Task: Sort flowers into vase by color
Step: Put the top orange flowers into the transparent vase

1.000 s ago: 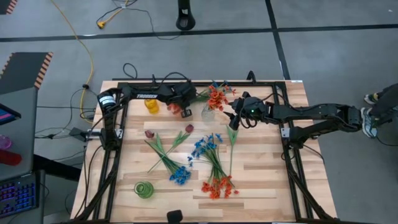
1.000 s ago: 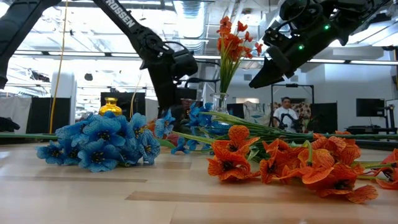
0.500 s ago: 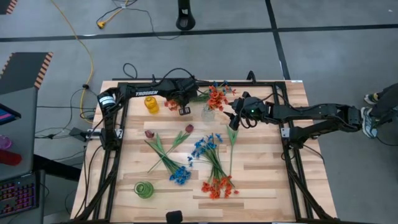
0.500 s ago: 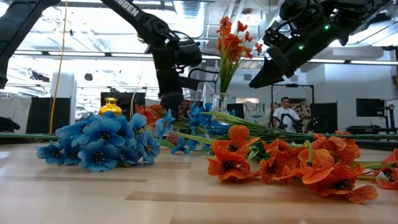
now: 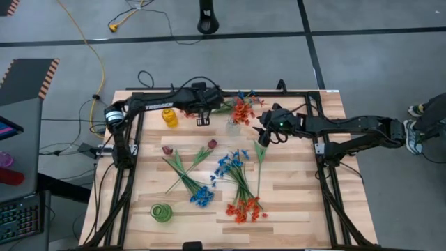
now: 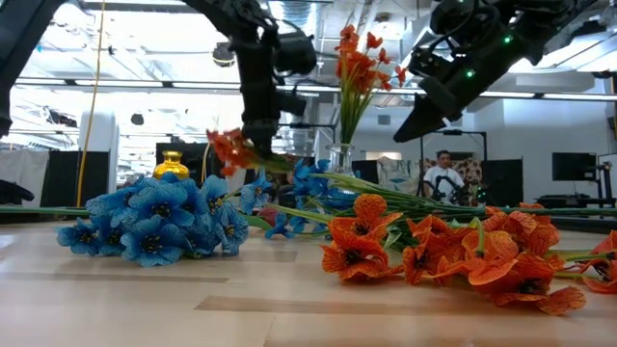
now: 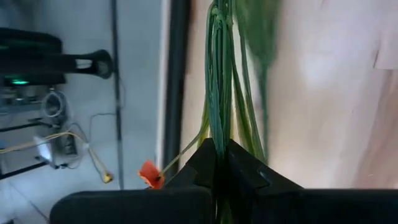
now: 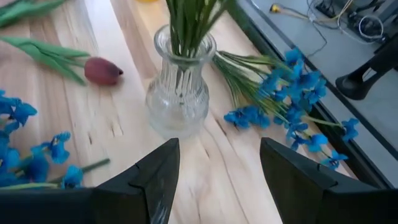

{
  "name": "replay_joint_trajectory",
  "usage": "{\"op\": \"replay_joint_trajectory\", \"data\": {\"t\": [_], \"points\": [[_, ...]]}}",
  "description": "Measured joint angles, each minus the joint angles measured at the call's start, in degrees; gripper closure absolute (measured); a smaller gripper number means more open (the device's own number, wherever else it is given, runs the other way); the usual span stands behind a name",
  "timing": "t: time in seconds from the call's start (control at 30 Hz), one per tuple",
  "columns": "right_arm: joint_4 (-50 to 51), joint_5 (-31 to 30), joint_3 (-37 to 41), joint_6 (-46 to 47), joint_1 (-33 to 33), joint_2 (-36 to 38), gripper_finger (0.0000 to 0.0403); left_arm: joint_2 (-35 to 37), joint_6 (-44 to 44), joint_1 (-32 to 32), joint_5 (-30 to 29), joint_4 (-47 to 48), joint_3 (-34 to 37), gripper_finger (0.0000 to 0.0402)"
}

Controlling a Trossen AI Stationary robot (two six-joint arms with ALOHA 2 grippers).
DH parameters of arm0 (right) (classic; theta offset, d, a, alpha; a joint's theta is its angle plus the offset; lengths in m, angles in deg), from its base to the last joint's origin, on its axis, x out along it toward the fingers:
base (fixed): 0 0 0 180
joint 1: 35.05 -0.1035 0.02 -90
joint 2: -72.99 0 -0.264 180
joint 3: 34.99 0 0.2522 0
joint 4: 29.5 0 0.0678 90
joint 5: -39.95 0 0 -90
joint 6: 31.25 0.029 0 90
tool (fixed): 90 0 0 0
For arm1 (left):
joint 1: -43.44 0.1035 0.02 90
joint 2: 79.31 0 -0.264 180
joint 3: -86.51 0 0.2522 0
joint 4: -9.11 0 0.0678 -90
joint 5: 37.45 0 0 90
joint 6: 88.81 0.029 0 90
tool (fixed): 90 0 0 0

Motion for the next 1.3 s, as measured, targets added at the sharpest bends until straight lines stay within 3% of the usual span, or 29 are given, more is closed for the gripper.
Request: {"op": "replay_joint_trajectory", "data": {"t": [0.17,0.53,0.7,1.03,1.3], "points": [[2.48,0.0,-1.55,0.0,0.0,0.0,0.0152,4.27,-0.45,-0.88,-5.8,1.46,0.0,0.04],[3.98,0.0,-3.44,-0.18,0.0,0.0,0.0152,11.49,0.37,-3.7,-4.35,2.64,0.0,0.0401],[4.22,0.0,-3.44,-0.19,0.0,0.0,0.0152,15.12,2.14,-4.33,-6.67,2.47,0.0,0.0401],[5.27,0.0,-3.44,-0.16,0.0,0.0,0.0152,22.11,6.29,-6.67,-18.92,2.37,0.0,0.0401],[5.29,0.0,-3.44,0.03,0.0,0.02,0.0152,23.81,15.26,-13.63,-35.55,4.11,1.52,0.0401]]}}
